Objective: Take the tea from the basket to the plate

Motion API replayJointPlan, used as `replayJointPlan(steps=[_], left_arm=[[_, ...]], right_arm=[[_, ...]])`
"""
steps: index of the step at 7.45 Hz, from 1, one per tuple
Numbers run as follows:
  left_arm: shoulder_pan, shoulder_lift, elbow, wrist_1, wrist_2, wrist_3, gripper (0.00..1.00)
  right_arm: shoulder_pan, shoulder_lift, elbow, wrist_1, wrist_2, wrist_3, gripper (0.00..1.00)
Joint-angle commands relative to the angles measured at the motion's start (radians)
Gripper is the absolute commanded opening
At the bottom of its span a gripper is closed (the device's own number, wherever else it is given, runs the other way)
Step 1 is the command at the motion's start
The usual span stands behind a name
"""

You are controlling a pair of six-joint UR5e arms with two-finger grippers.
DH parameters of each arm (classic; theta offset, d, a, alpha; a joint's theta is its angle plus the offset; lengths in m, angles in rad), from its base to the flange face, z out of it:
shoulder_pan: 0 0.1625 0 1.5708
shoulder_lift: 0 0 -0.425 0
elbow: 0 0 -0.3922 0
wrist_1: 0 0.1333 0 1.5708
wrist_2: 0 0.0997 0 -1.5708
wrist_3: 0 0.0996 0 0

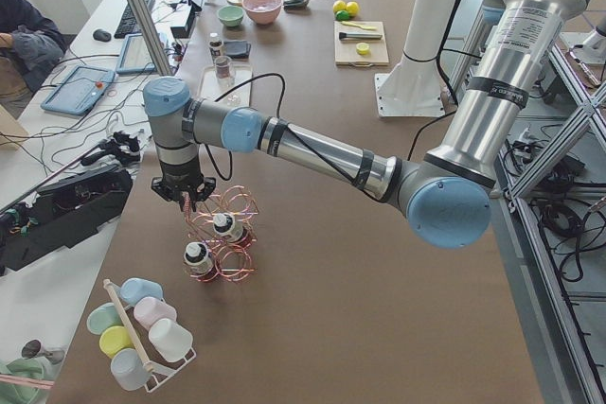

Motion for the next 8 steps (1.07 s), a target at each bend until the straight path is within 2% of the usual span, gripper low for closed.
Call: replayJointPlan(steps=[1,2,3,4,6,7,8], left_arm=[[0.032,-0.004,-0.068,0.068,0.0,-0.084,0.0],[0.047,-0.001,-0.088,0.076,0.0,-0.11,0.0],[0.052,-0.001,-0.088,0.092,-0.002,-0.111,0.0],[0.056,-0.001,-0.088,0.096,-0.023,-0.114,0.0],[0.066,0.028,-0.106,0.096,-0.046,-0.116,0.0],[0.066,0.044,-0.137,0.096,-0.046,-0.157,0.0],[0.066,0.058,-0.163,0.096,-0.046,-0.171,0.0]], right_arm=[[0.202,-0.093,0.008,-0.284,0.121,-0.468,1.0],[0.271,-0.13,-0.014,-0.329,0.121,-0.66,1.0],[0.342,-0.209,-0.038,-0.322,0.167,-0.753,1.0],[0.403,-0.269,-0.081,-0.319,0.276,-0.774,1.0],[0.482,-0.284,-0.269,-0.315,0.474,-0.779,1.0],[0.487,-0.288,-0.363,-0.244,0.535,-0.783,1.0],[0.487,-0.305,-0.396,-0.16,0.541,-0.777,1.0]])
